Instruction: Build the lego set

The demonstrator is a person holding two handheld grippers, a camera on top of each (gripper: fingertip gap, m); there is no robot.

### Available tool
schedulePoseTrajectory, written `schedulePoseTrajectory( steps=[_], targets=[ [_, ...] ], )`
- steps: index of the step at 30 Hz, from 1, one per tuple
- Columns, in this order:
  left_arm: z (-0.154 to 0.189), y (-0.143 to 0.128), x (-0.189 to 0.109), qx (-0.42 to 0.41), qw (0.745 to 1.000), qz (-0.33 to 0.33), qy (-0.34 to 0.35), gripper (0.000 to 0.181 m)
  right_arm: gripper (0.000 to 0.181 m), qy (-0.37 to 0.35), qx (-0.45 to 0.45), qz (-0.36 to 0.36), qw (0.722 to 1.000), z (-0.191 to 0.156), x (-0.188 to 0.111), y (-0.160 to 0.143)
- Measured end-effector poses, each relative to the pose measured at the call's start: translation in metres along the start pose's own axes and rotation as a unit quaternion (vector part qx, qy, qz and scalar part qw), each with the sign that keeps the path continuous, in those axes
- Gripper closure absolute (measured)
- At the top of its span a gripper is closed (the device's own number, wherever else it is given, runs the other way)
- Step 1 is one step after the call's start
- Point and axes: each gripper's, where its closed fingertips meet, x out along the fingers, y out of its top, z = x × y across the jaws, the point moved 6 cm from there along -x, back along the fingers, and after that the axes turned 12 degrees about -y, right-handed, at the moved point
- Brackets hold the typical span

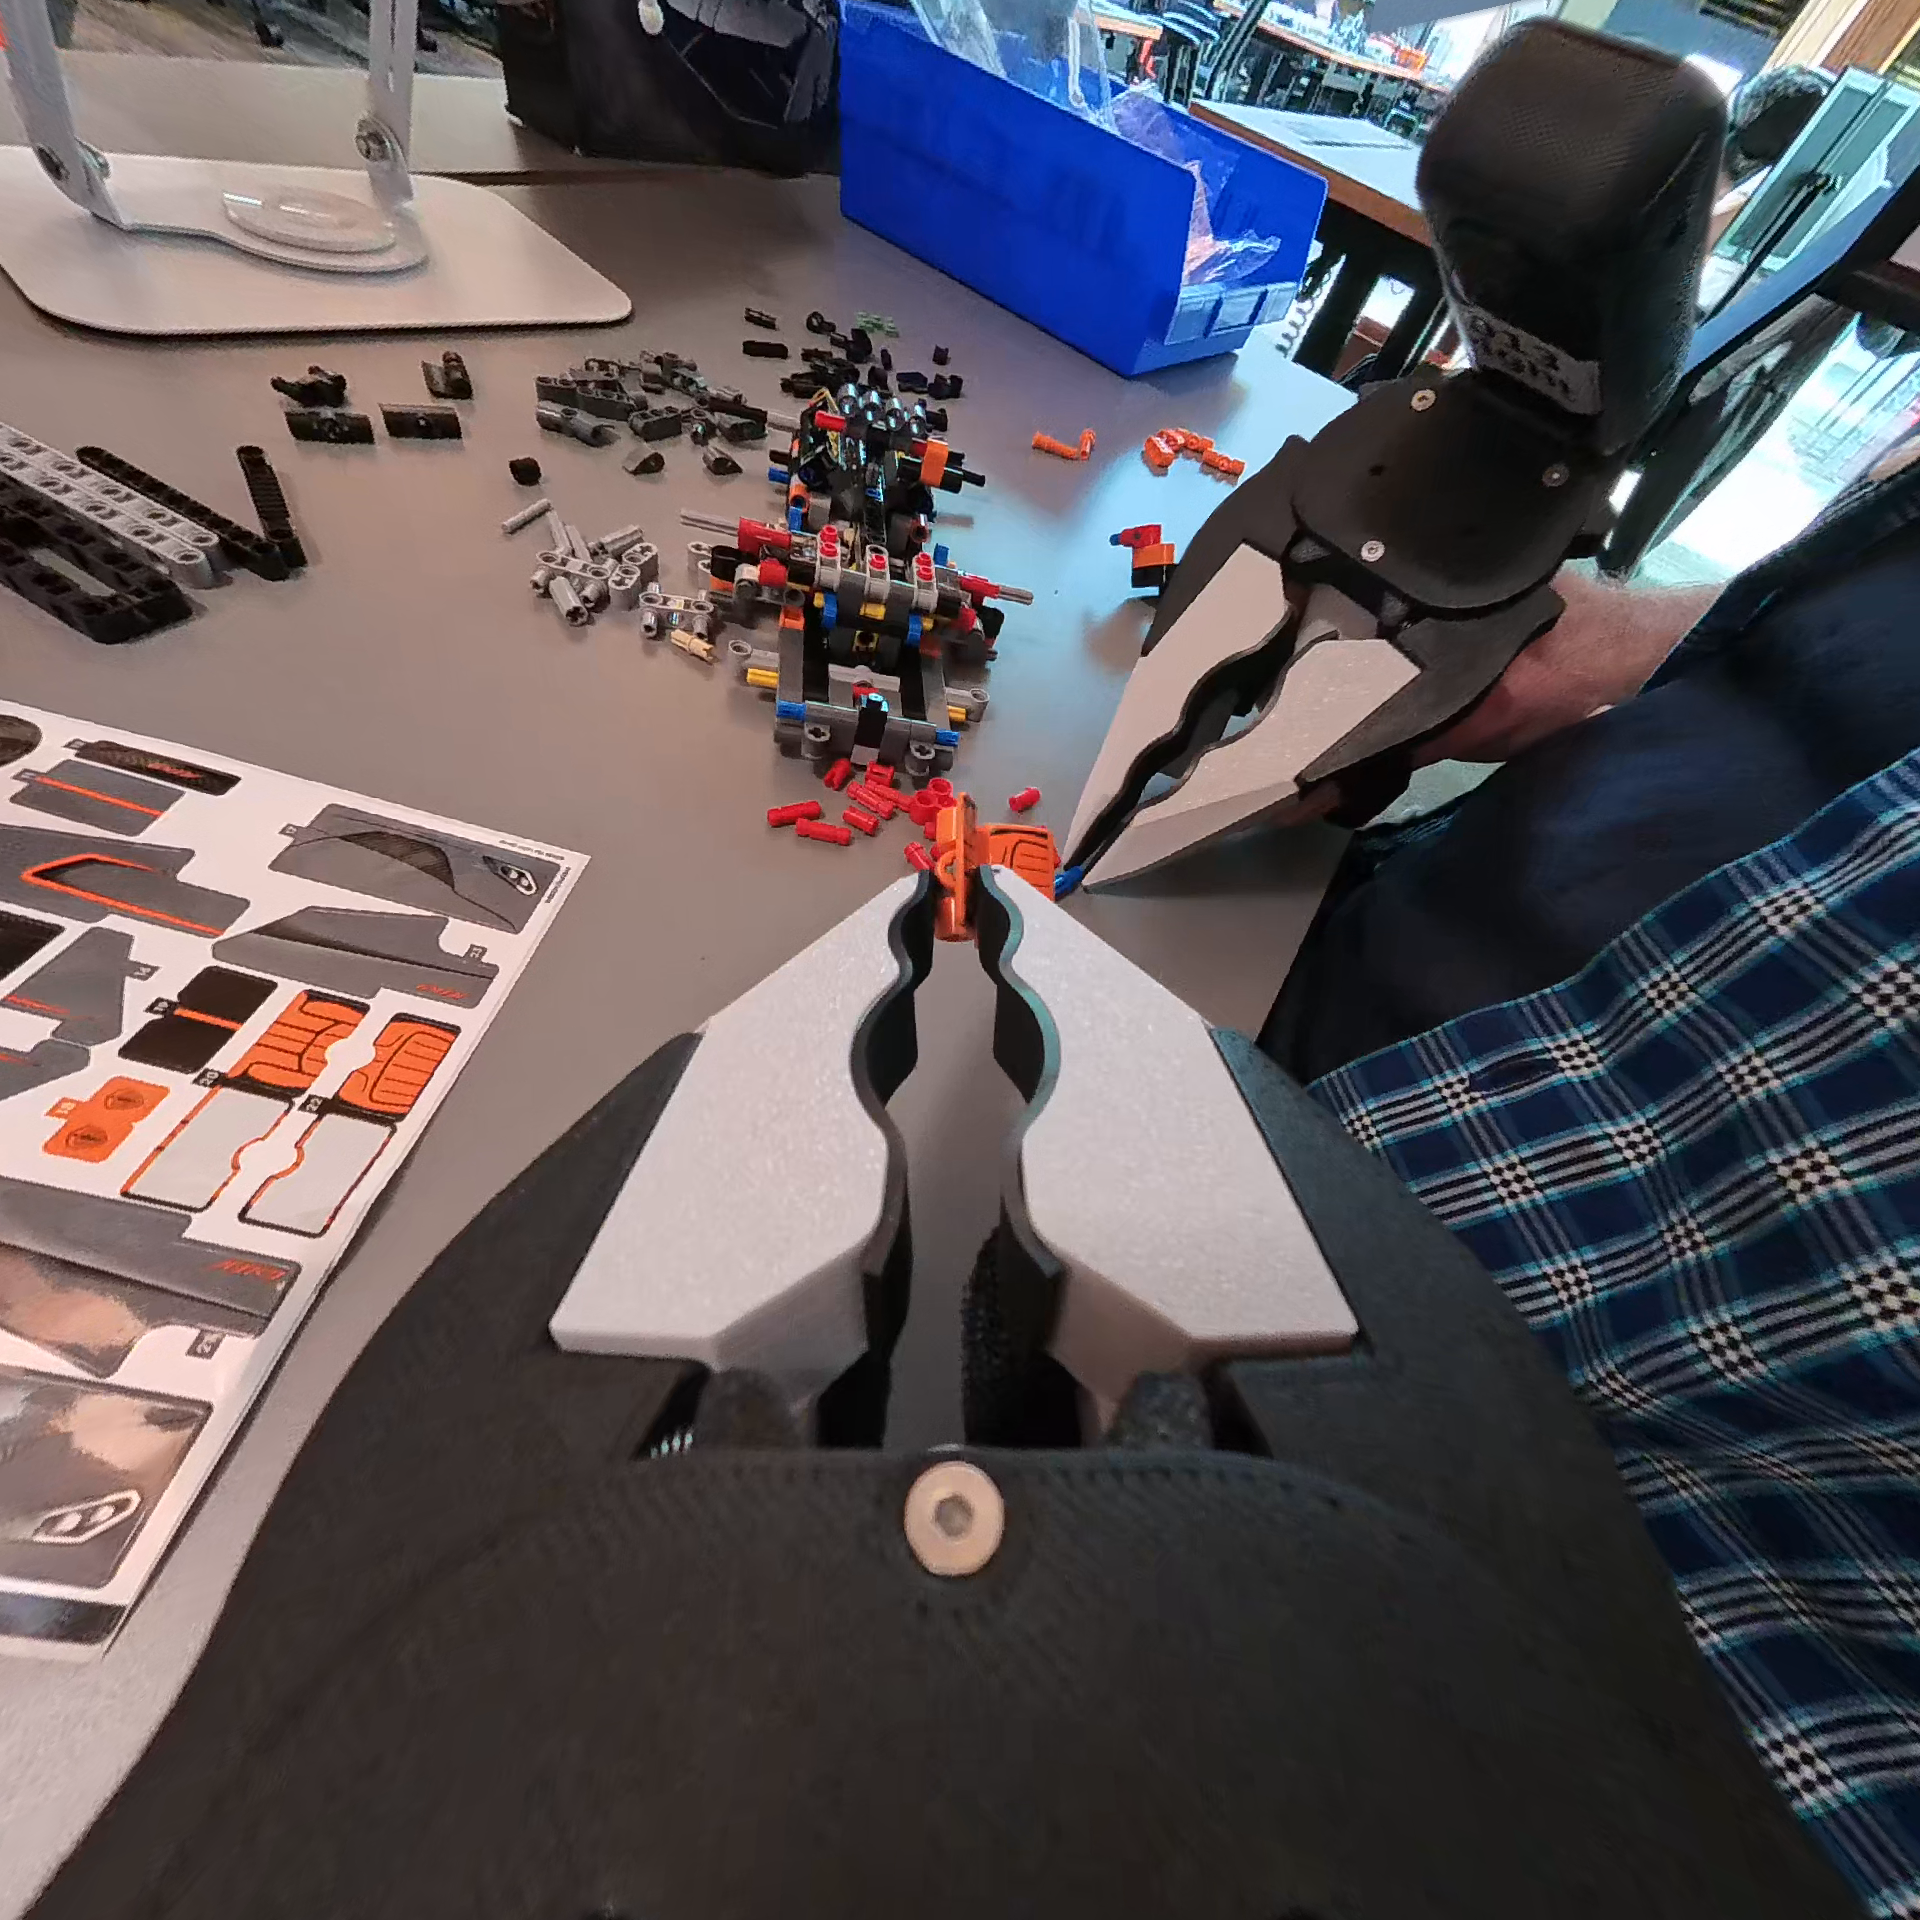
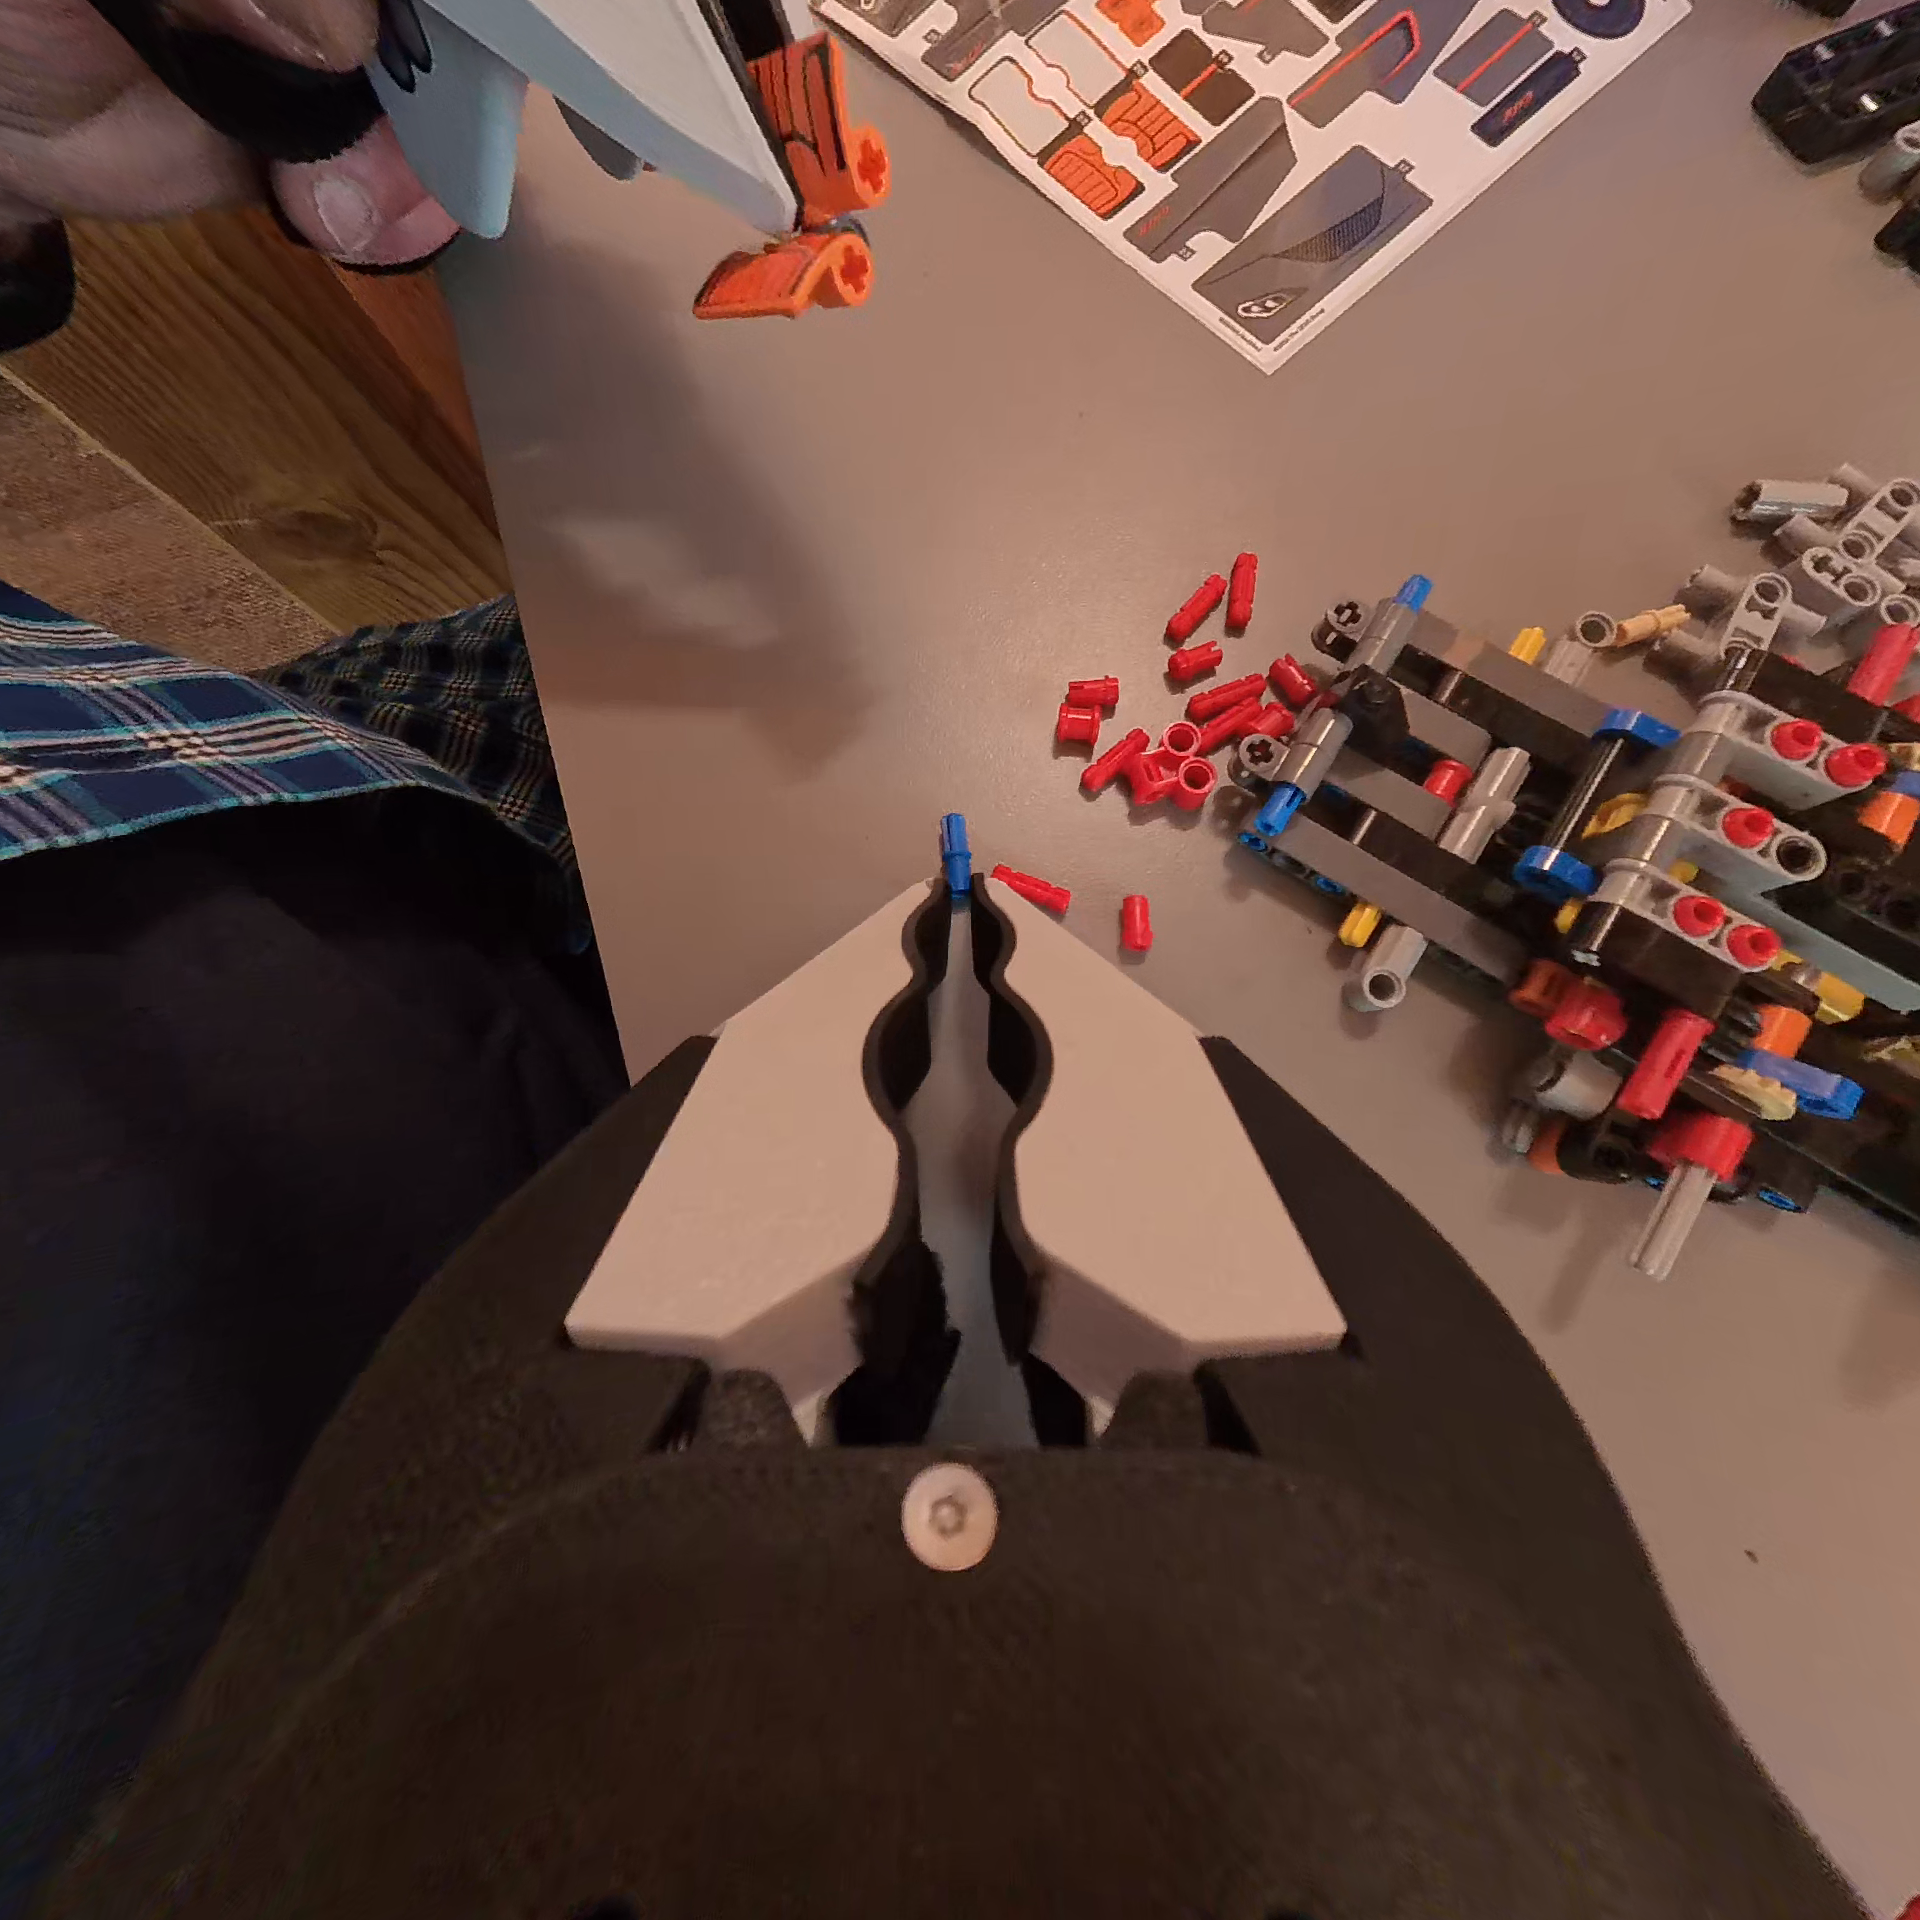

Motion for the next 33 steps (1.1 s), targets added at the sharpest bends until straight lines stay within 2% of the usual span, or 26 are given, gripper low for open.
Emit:
schedulePoseTrajectory(
  steps=[1,8,11,23,33],
  targets=[
    [0.0,0.0,0.001,0.0,1.0,0.0,0.0,0.174,0.18,0.003,0.0,0.004,1.0,0.0,0.0,0.001],
    [-0.003,0.004,0.005,-0.004,1.0,-0.006,-0.003,0.174,0.181,0.002,-0.001,0.028,1.0,0.01,-0.011,0.01],
    [-0.006,0.006,0.01,0.003,1.0,-0.029,0.005,0.174,0.181,-0.003,-0.002,0.037,0.999,0.019,-0.017,0.015],
    [-0.019,0.038,0.034,0.02,0.998,-0.03,-0.045,0.174,0.18,-0.018,-0.009,0.093,0.995,0.063,-0.045,0.038],
    [-0.031,0.062,0.053,0.022,0.996,-0.032,-0.081,0.175,0.181,-0.006,-0.02,0.124,0.992,0.091,-0.056,0.051]
  ],
)
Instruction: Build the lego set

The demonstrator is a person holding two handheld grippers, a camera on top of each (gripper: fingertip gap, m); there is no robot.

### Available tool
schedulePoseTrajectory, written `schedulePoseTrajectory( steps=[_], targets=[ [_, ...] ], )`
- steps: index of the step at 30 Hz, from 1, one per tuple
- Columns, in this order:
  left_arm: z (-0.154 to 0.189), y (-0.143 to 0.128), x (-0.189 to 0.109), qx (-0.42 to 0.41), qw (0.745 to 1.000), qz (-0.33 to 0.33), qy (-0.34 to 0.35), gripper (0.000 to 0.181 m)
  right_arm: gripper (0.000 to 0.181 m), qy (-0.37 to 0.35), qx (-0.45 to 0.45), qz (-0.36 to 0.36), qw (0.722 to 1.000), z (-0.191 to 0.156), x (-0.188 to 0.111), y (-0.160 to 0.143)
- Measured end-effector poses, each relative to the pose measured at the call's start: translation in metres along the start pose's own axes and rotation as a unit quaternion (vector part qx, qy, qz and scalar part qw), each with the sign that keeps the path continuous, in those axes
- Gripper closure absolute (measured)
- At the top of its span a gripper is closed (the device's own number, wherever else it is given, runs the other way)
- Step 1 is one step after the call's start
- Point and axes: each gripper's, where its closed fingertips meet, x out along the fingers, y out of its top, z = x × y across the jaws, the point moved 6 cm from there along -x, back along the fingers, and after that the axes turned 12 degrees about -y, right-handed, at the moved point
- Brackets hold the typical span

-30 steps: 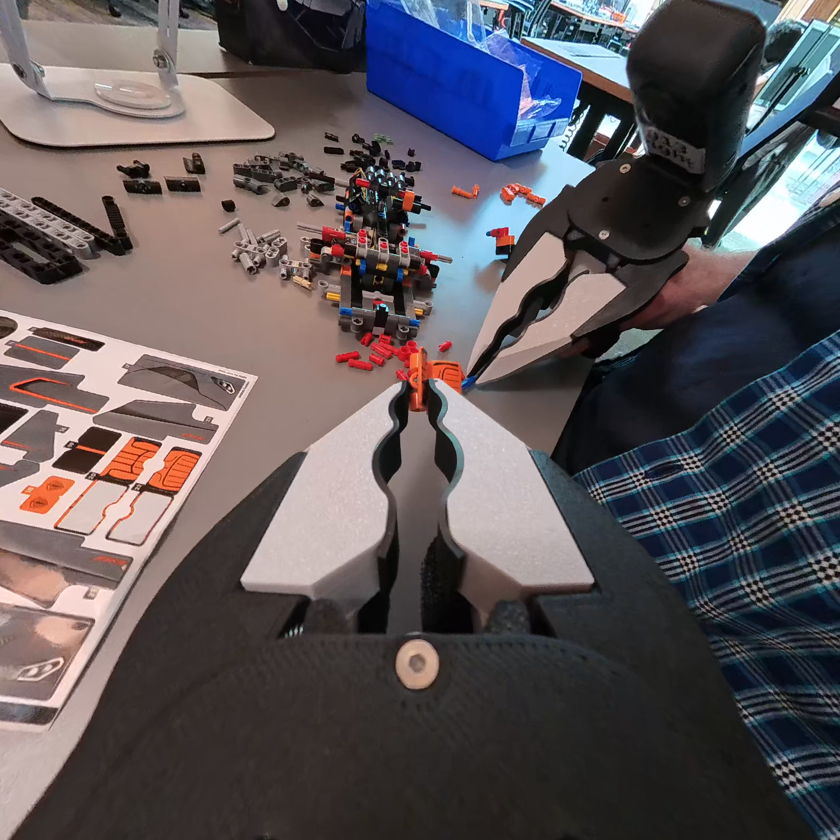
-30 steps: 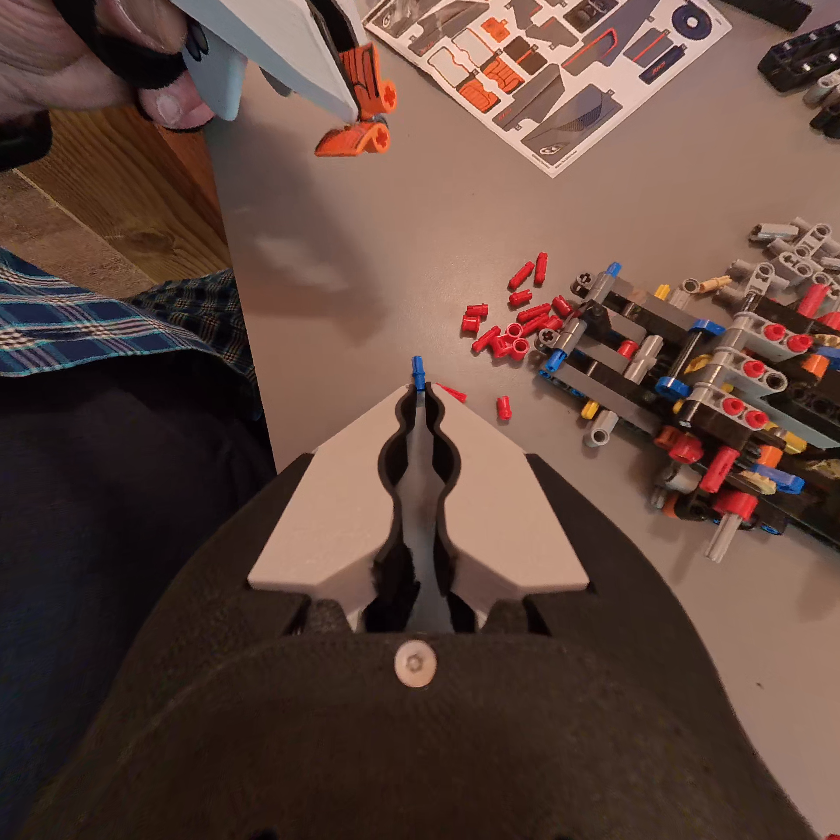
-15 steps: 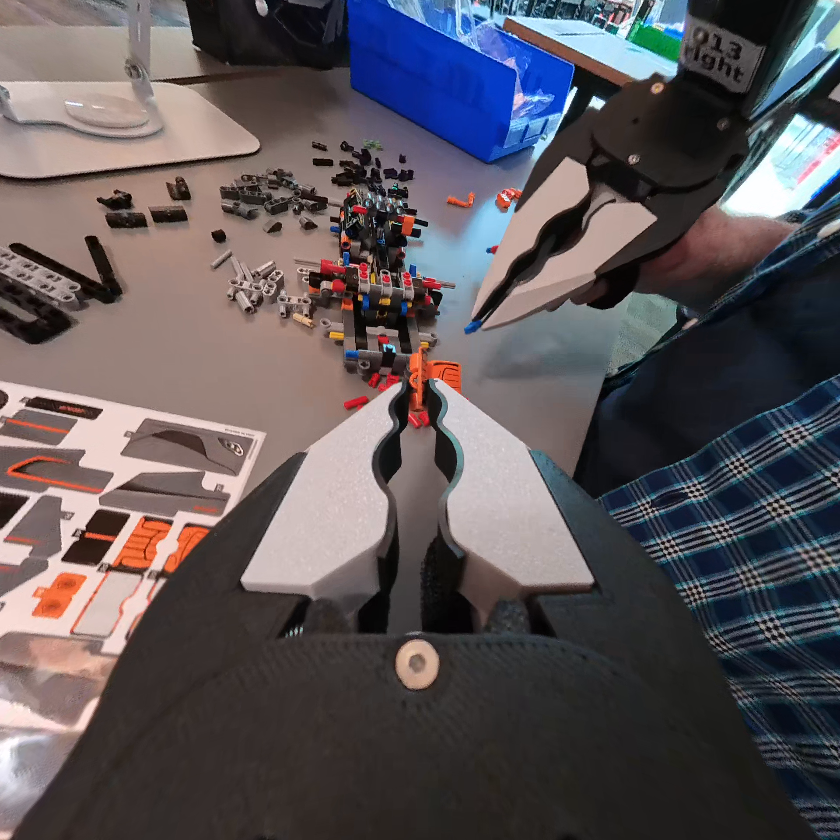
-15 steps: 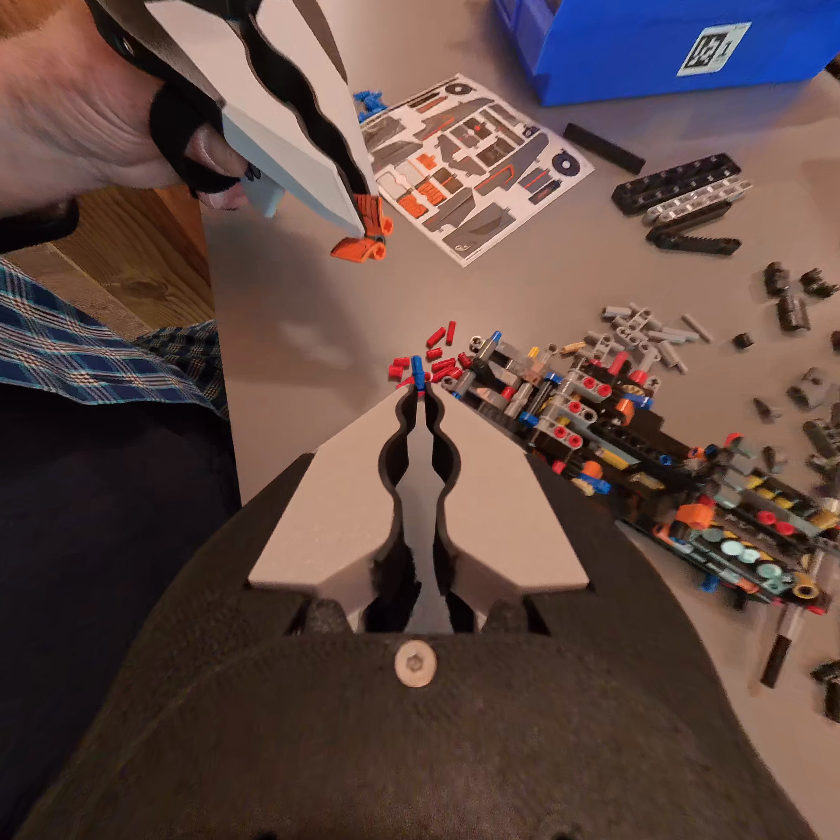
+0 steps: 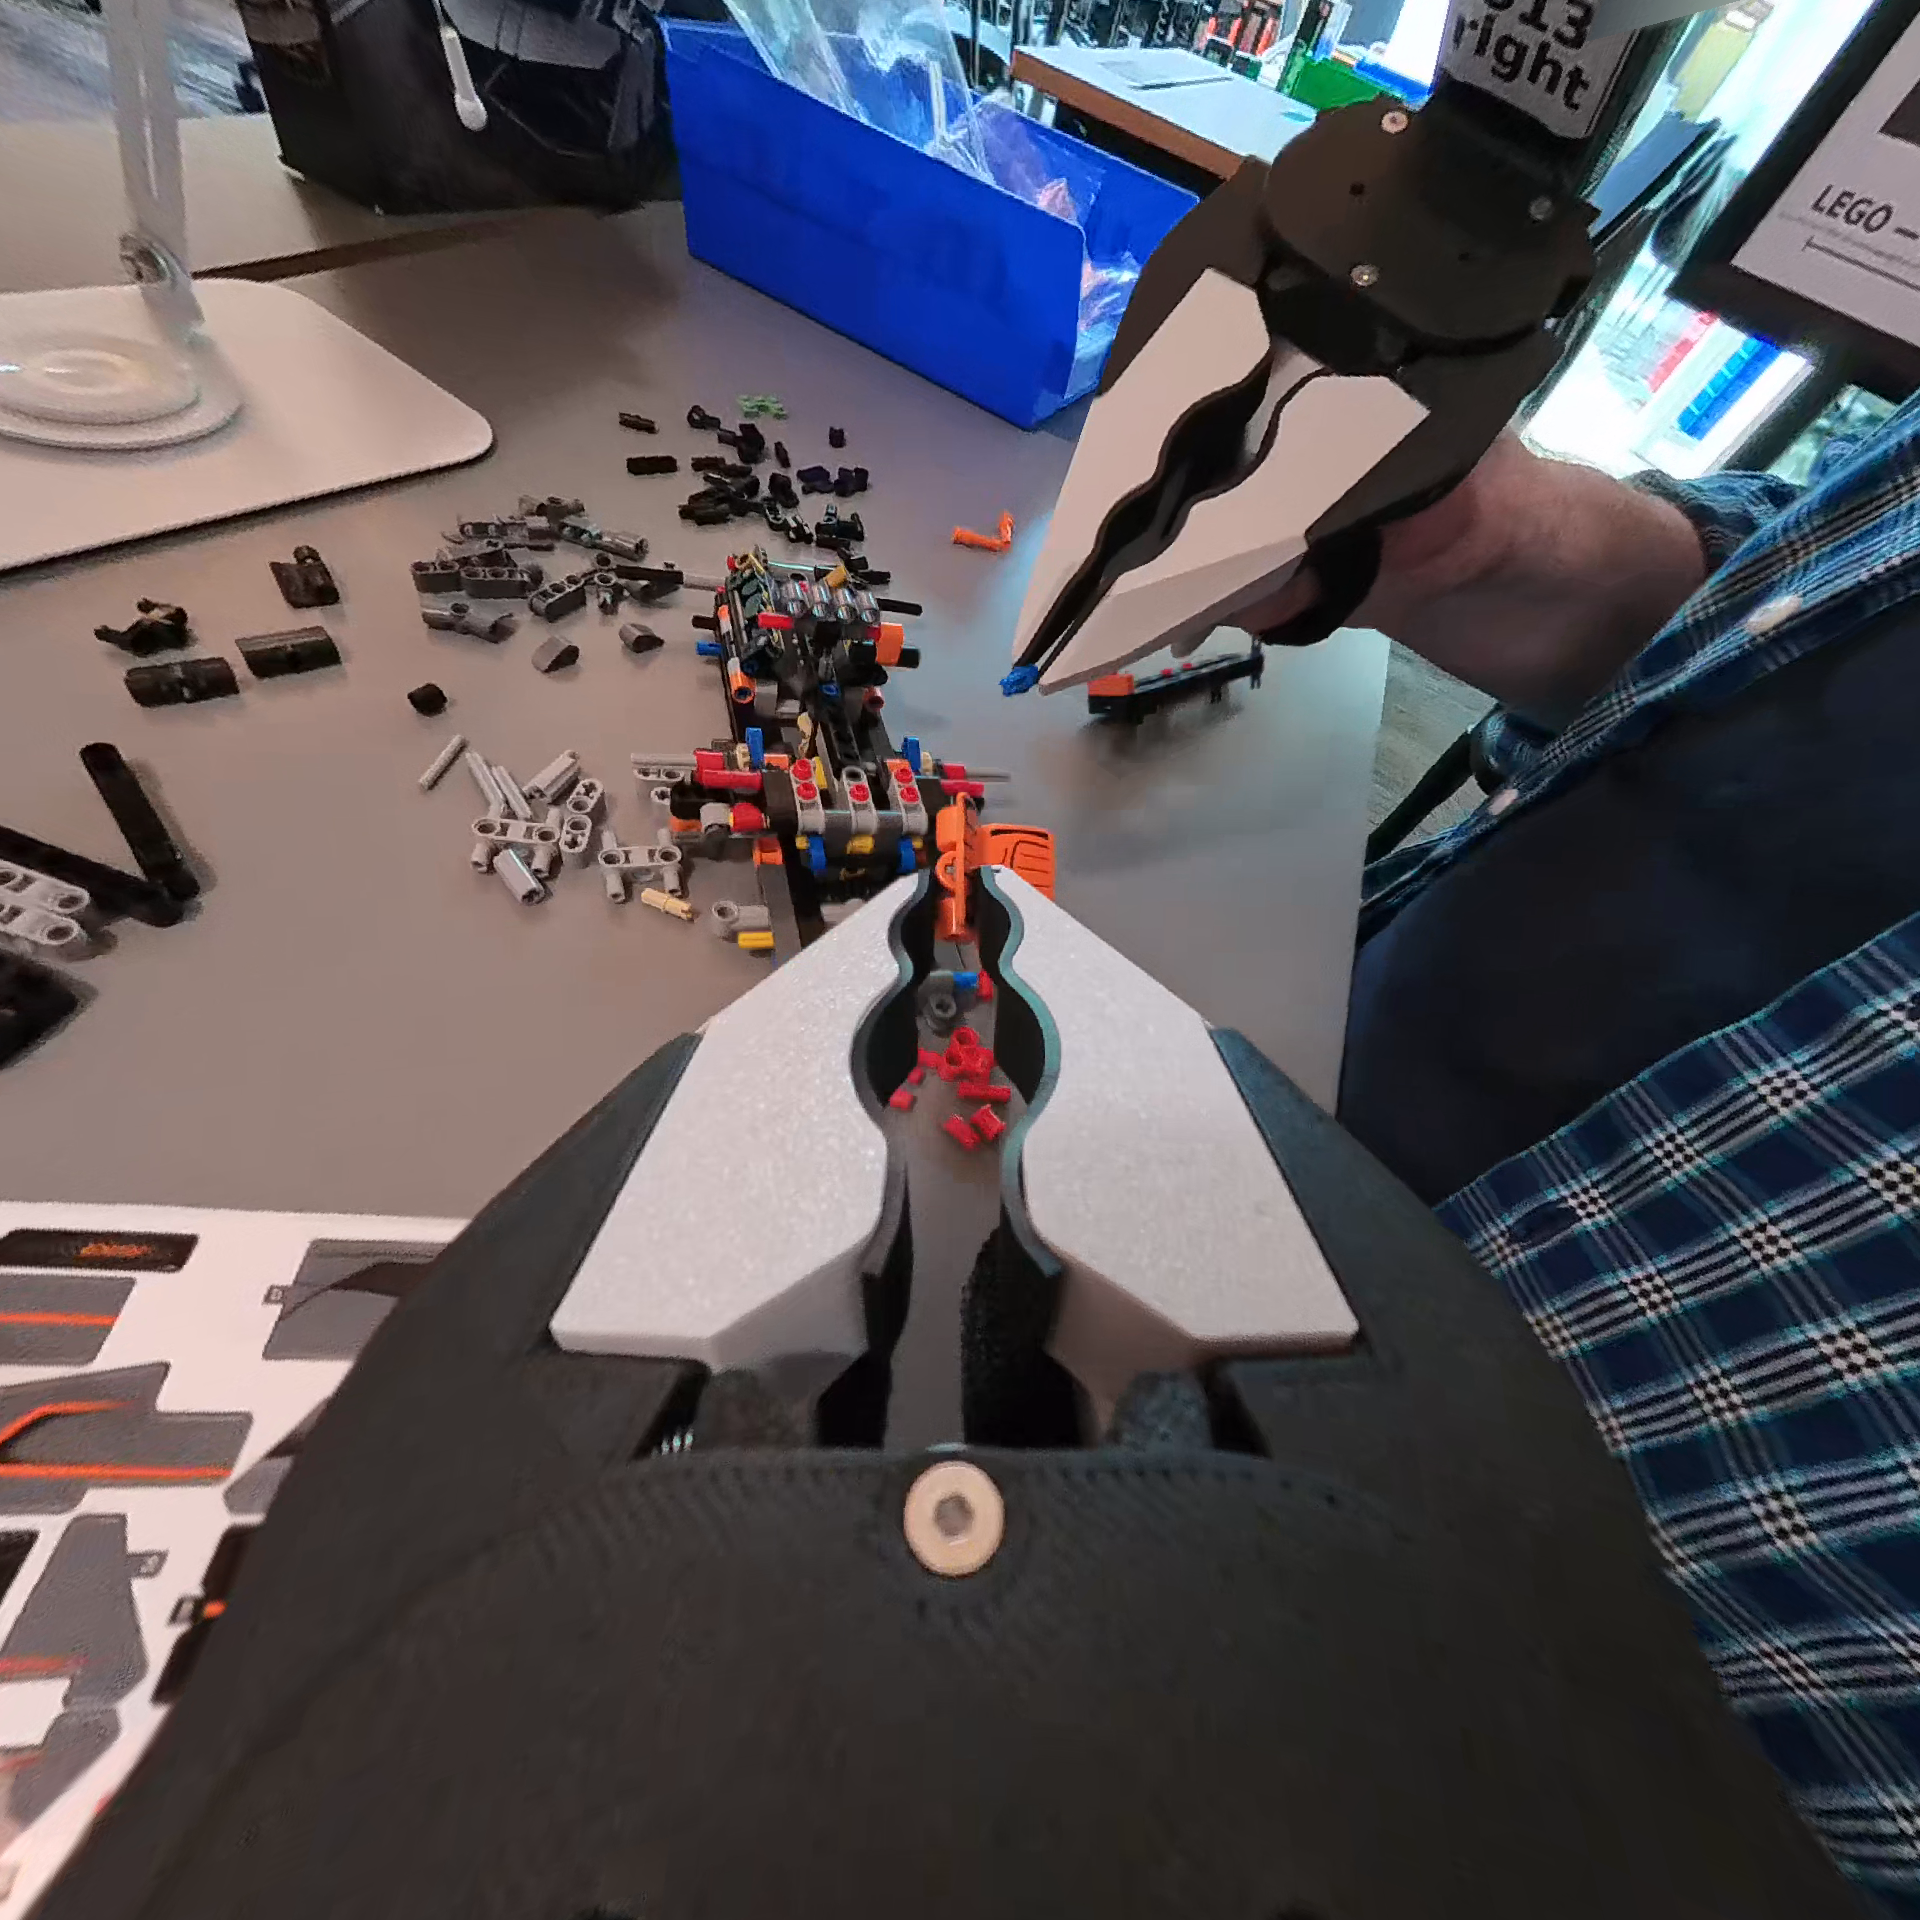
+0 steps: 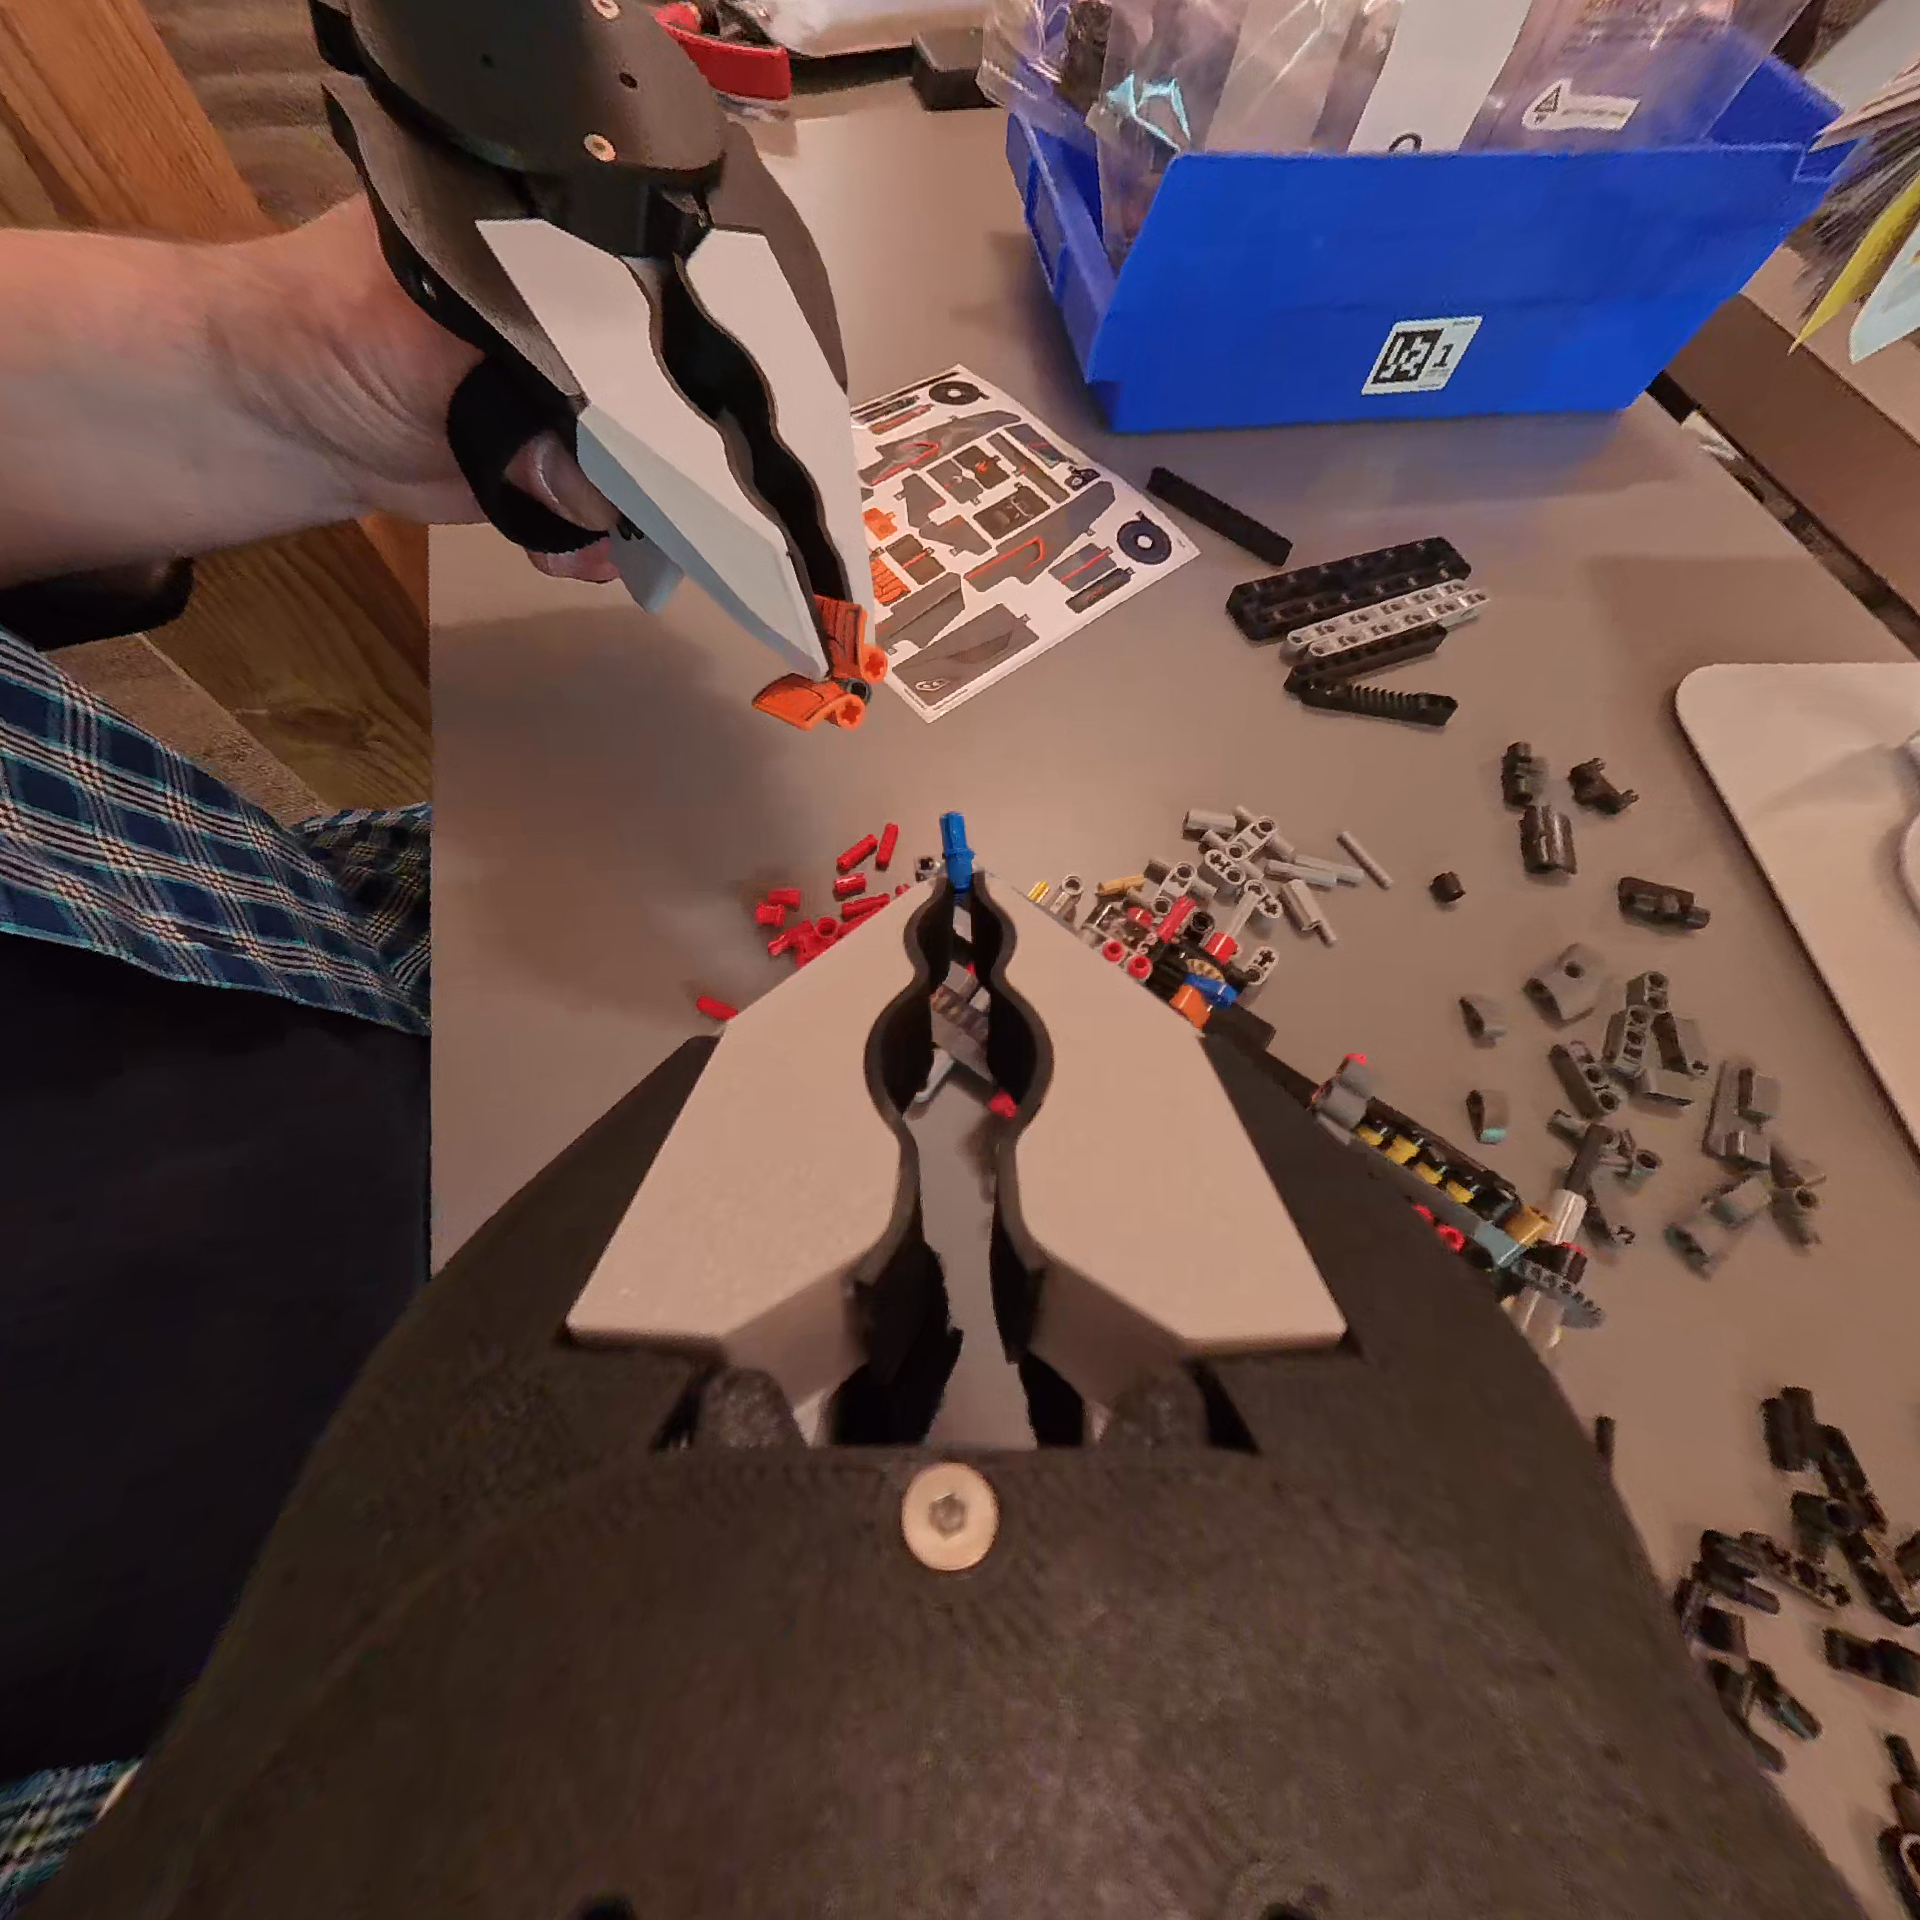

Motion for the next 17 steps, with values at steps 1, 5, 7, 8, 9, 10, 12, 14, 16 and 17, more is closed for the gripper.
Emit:
schedulePoseTrajectory(
  steps=[1,5,7,8,9,10,12,14,16,17],
  targets=[
    [-0.002,0.002,0.001,0.0,1.0,0.0,-0.002,0.175,0.181,0.003,-0.002,0.002,1.0,0.002,0.0,0.001],
    [-0.008,0.011,0.007,-0.001,1.0,0.001,-0.018,0.175,0.181,0.012,-0.003,0.01,1.0,0.014,-0.002,0.005],
    [-0.012,0.015,0.009,-0.005,1.0,0.0,-0.025,0.175,0.181,0.018,-0.005,0.017,1.0,0.021,-0.004,0.008],
    [-0.014,0.018,0.01,-0.009,0.999,0.001,-0.032,0.175,0.181,0.023,-0.005,0.023,0.999,0.024,-0.005,0.01],
    [-0.014,0.021,0.011,-0.013,0.999,0.005,-0.045,0.175,0.181,0.027,-0.009,0.028,0.999,0.028,-0.006,0.013],
    [-0.015,0.024,0.012,-0.015,0.998,0.008,-0.057,0.174,0.181,0.03,-0.018,0.033,0.999,0.031,-0.006,0.016],
    [-0.017,0.03,0.013,-0.016,0.997,0.01,-0.072,0.174,0.181,0.04,-0.047,0.037,0.997,0.036,-0.006,0.023],
    [-0.019,0.034,0.015,-0.016,0.996,0.006,-0.082,0.174,0.181,0.054,-0.085,0.043,0.994,0.037,-0.005,0.03],
    [-0.02,0.037,0.018,-0.012,0.996,-0.003,-0.085,0.174,0.181,0.061,-0.133,0.043,0.988,0.036,-0.003,0.036],
    [-0.019,0.038,0.019,-0.007,0.996,-0.007,-0.087,0.174,0.181,0.067,-0.161,0.04,0.984,0.034,-0.002,0.037]
  ],
)
